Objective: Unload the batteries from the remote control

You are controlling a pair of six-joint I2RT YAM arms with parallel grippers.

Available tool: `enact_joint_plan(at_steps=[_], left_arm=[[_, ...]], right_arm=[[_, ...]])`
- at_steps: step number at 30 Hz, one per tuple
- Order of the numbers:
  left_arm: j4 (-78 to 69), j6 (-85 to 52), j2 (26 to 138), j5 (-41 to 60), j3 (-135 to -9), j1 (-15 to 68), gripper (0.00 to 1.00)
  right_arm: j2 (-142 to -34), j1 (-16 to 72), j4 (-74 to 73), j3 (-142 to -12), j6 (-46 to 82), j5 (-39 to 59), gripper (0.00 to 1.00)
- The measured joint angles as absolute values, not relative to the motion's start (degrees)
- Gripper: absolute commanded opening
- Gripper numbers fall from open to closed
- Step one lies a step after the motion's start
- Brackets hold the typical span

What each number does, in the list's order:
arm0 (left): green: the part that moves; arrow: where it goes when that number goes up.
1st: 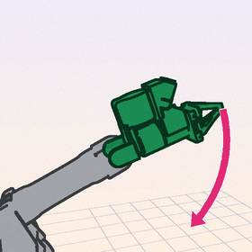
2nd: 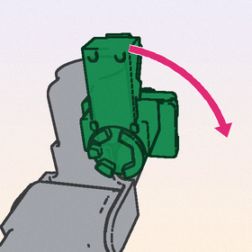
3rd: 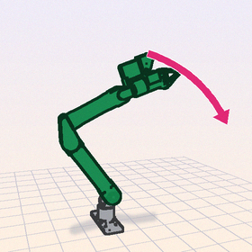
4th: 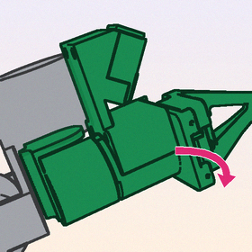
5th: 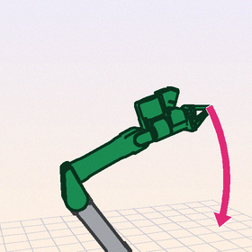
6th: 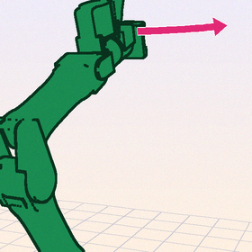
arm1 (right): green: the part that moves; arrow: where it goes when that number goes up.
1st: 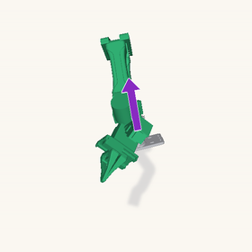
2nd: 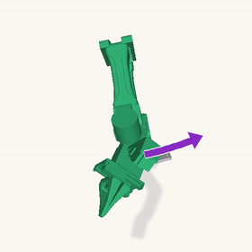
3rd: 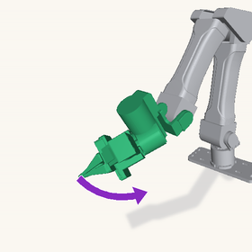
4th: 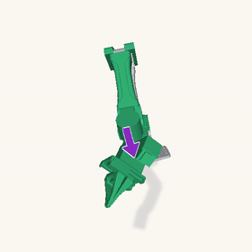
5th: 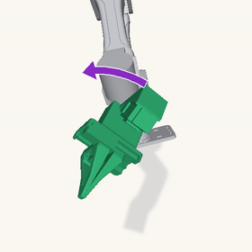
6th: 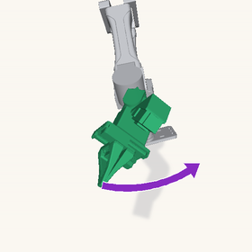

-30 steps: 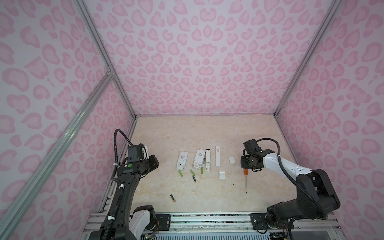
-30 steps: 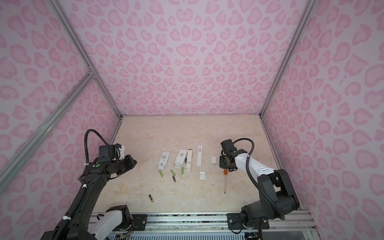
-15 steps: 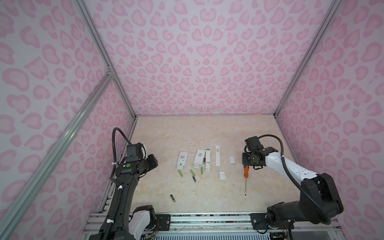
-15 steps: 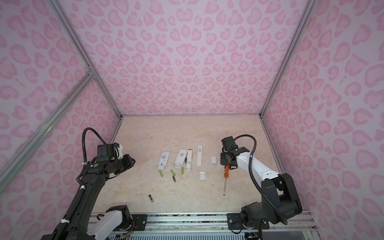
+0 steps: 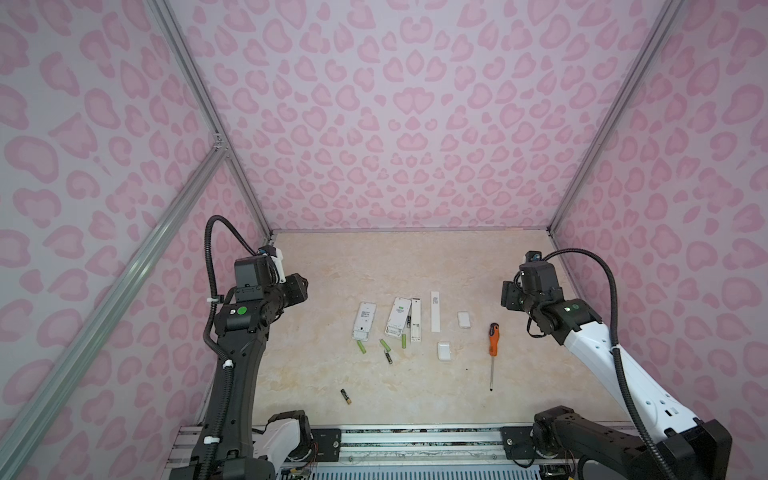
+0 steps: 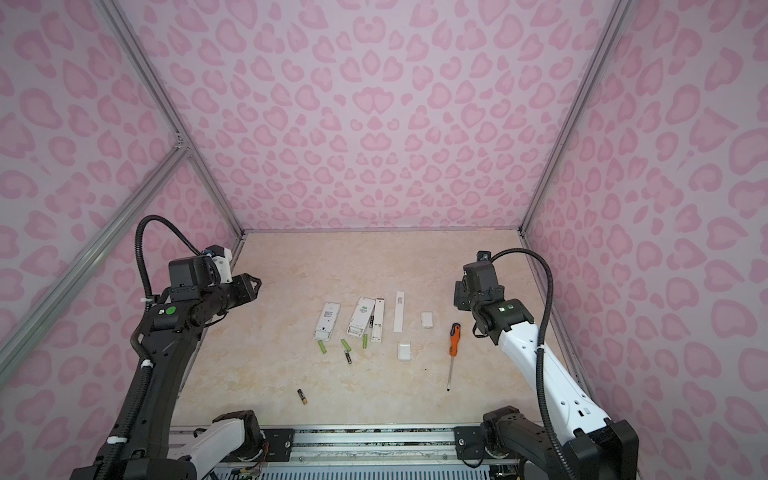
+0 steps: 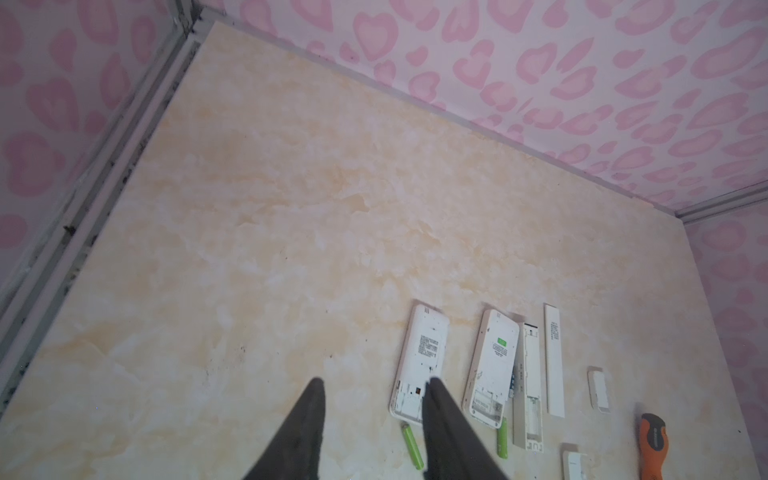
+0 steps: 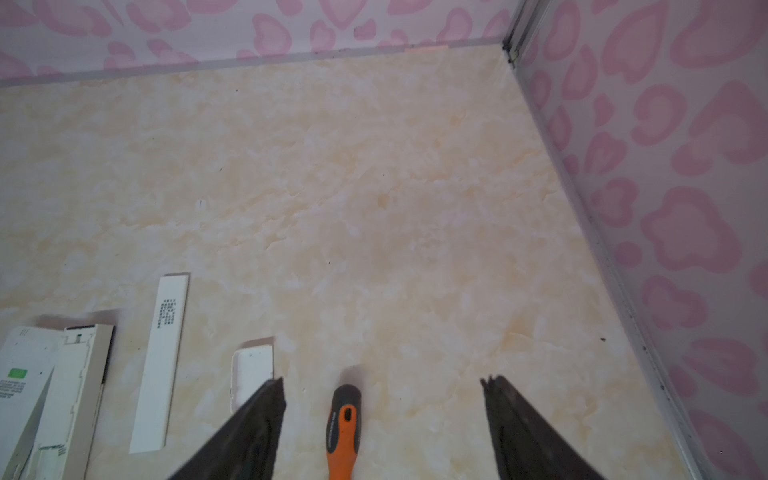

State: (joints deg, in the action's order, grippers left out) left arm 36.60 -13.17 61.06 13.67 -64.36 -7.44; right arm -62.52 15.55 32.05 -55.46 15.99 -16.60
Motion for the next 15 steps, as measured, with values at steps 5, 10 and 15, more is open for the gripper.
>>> enact_joint_plan(at_steps=[5, 10, 15], left_arm=[[31.09, -11.14, 61.01, 13.06, -65.25, -7.51, 0.62], [20.80, -9.96, 60.58, 13.08, -59.59, -7.51, 0.82], [8.36, -8.69, 58.92, 12.73, -49.17, -7.49, 0.98]], right_arm=[[-58.81, 14.52, 26.83, -52.45, 12.45, -20.99, 0.99], [-57.25, 14.04, 18.85, -47.09, 9.47, -24.23, 0.99], [-57.93, 11.33, 8.84, -38.94, 6.33, -25.02, 0.99]])
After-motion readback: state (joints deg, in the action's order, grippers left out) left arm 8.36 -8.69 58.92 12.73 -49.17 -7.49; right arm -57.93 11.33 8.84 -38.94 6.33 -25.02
